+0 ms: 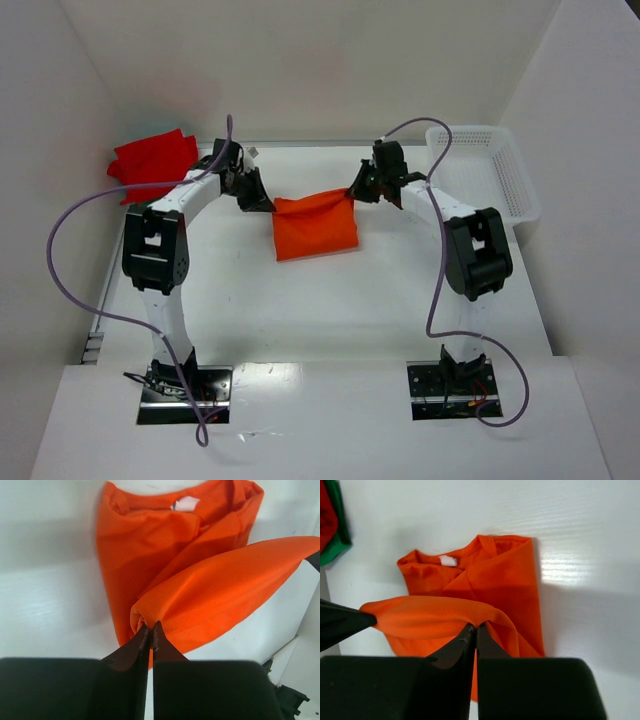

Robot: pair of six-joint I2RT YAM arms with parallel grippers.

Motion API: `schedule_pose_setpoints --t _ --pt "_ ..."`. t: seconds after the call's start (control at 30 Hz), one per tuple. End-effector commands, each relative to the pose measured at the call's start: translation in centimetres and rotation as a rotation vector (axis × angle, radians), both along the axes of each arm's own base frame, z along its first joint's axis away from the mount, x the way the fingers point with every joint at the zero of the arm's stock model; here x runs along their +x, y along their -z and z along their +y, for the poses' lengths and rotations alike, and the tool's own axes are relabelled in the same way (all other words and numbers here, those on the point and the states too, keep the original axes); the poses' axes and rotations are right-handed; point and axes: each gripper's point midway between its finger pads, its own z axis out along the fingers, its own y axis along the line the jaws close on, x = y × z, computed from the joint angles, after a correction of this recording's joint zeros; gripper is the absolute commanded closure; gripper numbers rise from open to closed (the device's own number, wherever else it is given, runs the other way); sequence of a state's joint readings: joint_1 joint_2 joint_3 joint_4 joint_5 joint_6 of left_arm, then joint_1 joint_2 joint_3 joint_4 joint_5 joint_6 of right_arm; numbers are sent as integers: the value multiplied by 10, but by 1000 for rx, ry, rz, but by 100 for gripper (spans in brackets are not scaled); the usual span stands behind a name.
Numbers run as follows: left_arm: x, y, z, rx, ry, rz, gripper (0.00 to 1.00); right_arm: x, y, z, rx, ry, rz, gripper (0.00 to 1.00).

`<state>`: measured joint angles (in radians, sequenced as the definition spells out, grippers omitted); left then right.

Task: Fold and stack the t-shirts
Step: Fold the long partially folded tshirt into a neat square

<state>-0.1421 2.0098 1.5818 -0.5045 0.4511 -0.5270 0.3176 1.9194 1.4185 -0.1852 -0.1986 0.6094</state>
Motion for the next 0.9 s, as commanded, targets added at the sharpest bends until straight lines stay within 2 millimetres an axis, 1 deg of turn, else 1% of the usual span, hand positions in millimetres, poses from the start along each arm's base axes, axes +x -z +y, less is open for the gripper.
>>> schedule_pose_setpoints --t 0.0,0.03,0.07,0.1,0.13,0.17,0.2,0.23,0.27,0.3,0.33,0.37,0.4,0.43,0.47,0.5,0.53,0.57,0.6,0.63,0.67,0.7,0.73,0.77,0.8,0.83,0.87 --pt "23 4 9 -15 -17 -35 94 32 -9 -5 -16 14 -80 95" --pt "27 6 8 -16 -17 -43 86 33 -2 -5 -19 14 -68 93" --pt "34 5 13 -22 -36 -52 83 37 0 -9 -20 25 -66 90" --pt "40 13 19 -22 -48 -54 83 43 5 -9 -25 32 -71 81" --pt "43 12 17 -33 -40 -58 80 45 9 -9 -25 32 -71 81" --pt "48 13 22 -33 -53 -60 75 50 9 -15 -24 46 -74 80" --pt "59 6 28 -35 -64 -86 69 57 0 -17 -11 49 -100 77" --pt "63 8 29 -24 -63 -93 59 59 8 -15 -9 41 -86 68" --pt "69 5 38 -8 -77 -114 50 65 -5 -14 -11 34 -114 62" --pt "73 1 46 -8 -92 -123 39 67 -6 -14 -18 29 -116 60" --pt "73 -5 47 -4 -85 -141 33 72 -12 -18 -23 33 -127 60" --pt "78 -21 52 -6 -81 -189 26 76 -22 -18 -27 26 -150 59" --pt "77 -27 51 -10 -68 -204 20 75 -32 -18 -22 27 -166 59" --pt "79 -37 52 -5 -58 -234 16 75 -39 -18 -25 22 -183 59" --pt "79 -43 55 -6 -55 -250 16 76 -62 -18 -11 24 -236 60" --pt "79 -59 54 -11 -42 -291 16 75 -71 -18 -6 25 -253 63" --pt "77 -67 51 -26 -29 -305 16 71 -77 -14 12 2 -263 66" --pt "73 -78 48 -47 -12 -325 16 66 -88 -13 24 -9 -278 76" --pt "64 -75 42 -84 8 -311 20 65 -99 -11 38 -22 -303 81" --pt "58 -72 41 -93 14 -298 22 58 -92 -10 44 -35 -289 85" --pt "54 -71 35 -99 19 -291 22 54 -94 -6 61 -61 -295 86" --pt "49 -69 28 -101 32 -289 23 52 -92 -3 78 -72 -288 85" --pt "45 -61 28 -100 31 -266 23 50 -93 -1 88 -89 -286 81" --pt "35 -46 23 -101 42 -227 23 43 -89 5 109 -126 -270 75" --pt "33 -41 22 -106 34 -211 23 42 -75 7 110 -138 -235 58" --pt "31 -33 23 -104 20 -196 23 42 -69 7 106 -137 -217 51" --pt "28 -32 23 -109 14 -197 23 39 -68 12 98 -155 -223 45"
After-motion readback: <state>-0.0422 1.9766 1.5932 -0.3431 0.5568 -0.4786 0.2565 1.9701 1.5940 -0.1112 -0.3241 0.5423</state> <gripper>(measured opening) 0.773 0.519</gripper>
